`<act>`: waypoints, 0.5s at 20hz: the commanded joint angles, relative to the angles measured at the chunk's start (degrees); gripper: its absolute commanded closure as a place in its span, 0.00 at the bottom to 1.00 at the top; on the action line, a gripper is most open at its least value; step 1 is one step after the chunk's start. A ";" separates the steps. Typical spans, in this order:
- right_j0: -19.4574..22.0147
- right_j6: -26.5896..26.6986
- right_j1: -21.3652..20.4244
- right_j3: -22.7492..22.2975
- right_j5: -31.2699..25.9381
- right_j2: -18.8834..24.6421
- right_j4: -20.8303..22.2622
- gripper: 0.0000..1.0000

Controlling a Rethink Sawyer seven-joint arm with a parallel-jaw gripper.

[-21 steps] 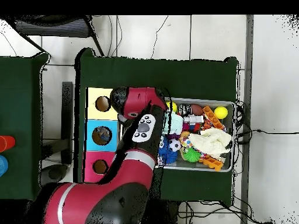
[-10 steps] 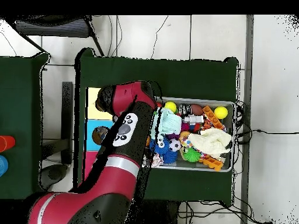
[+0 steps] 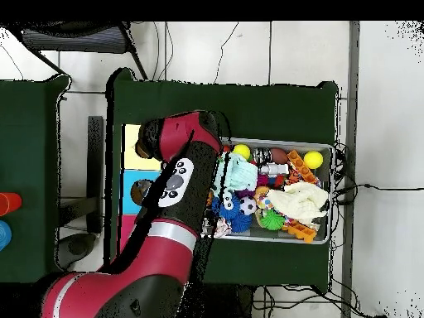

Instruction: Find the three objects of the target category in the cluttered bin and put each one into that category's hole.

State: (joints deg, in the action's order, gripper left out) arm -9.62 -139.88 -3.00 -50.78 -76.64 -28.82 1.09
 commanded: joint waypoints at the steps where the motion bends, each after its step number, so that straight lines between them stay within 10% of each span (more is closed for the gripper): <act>1: 1.41 -8.79 2.06 -4.19 6.63 7.01 -2.82 0.00; 10: 5.95 -4.89 -3.59 -14.64 19.49 14.90 -10.58 0.00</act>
State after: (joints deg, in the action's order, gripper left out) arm -7.44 -139.88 -4.16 -54.83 -66.86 -24.59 -4.31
